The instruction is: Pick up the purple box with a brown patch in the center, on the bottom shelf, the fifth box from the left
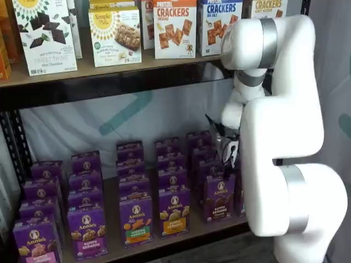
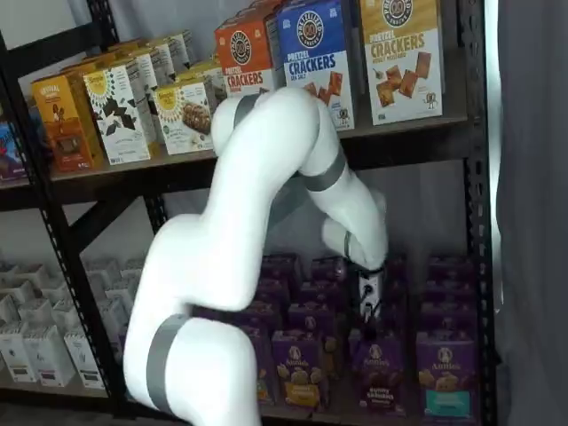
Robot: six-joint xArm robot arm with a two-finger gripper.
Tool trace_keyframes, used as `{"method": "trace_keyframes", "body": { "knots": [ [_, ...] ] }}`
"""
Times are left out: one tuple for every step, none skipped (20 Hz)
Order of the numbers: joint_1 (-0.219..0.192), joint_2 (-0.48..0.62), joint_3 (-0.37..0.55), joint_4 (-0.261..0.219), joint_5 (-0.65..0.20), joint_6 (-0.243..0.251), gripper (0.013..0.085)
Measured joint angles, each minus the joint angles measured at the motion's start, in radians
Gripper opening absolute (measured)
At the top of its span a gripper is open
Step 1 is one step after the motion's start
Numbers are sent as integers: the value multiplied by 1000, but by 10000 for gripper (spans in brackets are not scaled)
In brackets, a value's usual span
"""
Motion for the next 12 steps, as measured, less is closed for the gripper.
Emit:
{"method": "trace_keyframes", "body": {
  "knots": [
    [-1,1,-5,-17,15,15,850],
    [-4,1,-20,-92,76,80,850],
    [-4,-2,-20,-141,109,124,850],
    [-4,-7,-11,-167,121,147,850],
    [-1,-12,0,-178,119,158,850],
    [1,-15,9,-183,115,164,850],
    [3,-16,15,-185,112,168,850],
    [4,-17,19,-185,110,168,850],
    [5,-18,24,-175,106,160,850],
    [7,-19,27,-152,103,142,850],
    [8,-20,31,-114,98,110,850],
    [10,-20,35,-66,91,68,850]
  ]
}}
